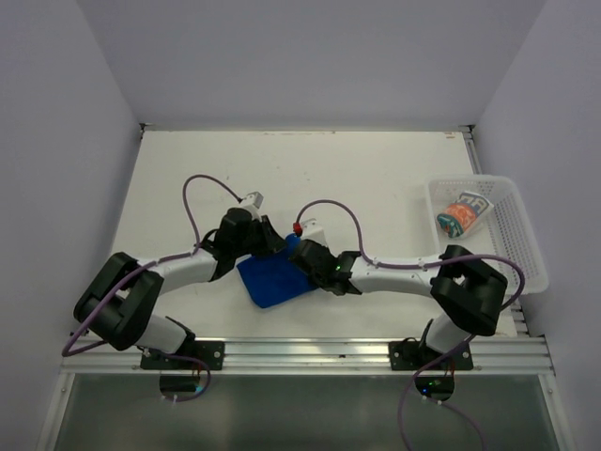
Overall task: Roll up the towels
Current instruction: Roll the towel
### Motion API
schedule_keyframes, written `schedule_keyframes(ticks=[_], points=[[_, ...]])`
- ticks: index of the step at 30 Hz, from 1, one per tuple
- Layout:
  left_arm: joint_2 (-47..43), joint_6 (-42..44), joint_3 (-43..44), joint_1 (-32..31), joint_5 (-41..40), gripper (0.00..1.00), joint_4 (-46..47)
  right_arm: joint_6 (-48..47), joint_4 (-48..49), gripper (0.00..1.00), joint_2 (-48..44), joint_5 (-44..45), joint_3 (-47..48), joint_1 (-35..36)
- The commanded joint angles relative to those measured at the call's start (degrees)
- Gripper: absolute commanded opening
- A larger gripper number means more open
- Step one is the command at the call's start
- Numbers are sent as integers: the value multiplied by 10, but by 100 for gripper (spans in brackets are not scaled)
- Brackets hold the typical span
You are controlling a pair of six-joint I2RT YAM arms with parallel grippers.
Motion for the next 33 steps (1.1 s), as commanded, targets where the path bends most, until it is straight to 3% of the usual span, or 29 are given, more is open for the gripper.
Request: schedule_keyframes(ticks=[1, 11, 33], points=[[-26, 12, 20, 7, -2, 24, -10, -32, -62, 0, 22, 73, 35, 21], [-27, -36, 18, 35, 14, 24, -34, 0, -153, 0, 94, 204, 113, 84], [-46, -68, -11, 69, 82, 25, 6, 41, -369, 0, 310, 357, 330, 204]])
